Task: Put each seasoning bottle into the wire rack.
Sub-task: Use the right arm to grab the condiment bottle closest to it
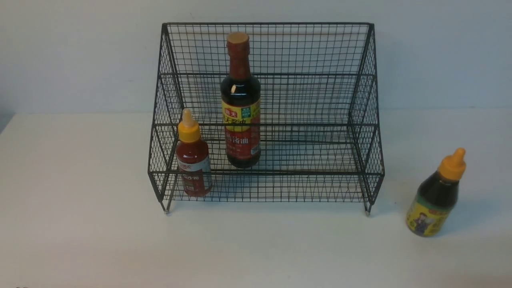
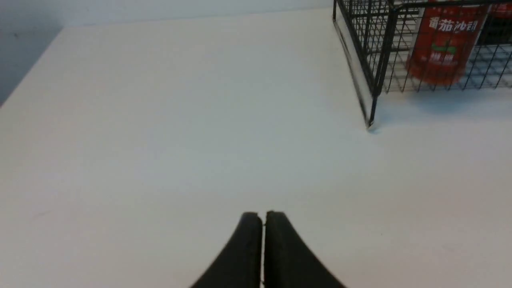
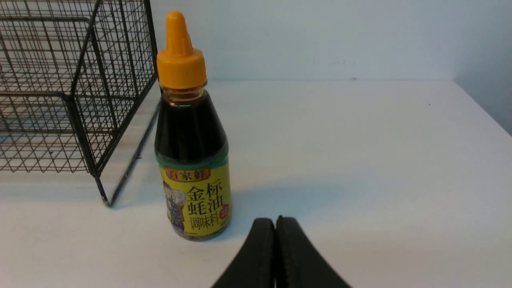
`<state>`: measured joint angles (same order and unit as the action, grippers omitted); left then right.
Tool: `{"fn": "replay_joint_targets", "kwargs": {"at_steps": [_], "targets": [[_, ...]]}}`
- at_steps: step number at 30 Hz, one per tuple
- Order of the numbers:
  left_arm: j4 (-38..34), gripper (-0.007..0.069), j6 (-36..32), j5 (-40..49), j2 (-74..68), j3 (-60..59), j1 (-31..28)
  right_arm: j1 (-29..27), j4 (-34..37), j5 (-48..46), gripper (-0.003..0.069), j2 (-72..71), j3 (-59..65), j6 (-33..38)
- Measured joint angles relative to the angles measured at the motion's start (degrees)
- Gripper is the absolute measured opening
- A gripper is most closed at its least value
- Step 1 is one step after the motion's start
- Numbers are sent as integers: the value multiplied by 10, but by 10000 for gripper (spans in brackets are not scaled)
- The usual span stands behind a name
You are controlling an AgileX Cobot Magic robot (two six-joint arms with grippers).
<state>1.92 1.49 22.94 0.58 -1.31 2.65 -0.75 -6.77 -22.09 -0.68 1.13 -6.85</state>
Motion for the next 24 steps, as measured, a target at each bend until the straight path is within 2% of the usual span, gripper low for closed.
{"fn": "replay_joint_targets", "kwargs": {"at_steps": [9, 24], "targets": [[-2, -5, 0, -9, 0, -2, 28, 0, 0, 0, -11, 0, 0, 0], [-7, -5, 0, -9, 0, -2, 31, 0, 0, 0, -11, 0, 0, 0]]}}
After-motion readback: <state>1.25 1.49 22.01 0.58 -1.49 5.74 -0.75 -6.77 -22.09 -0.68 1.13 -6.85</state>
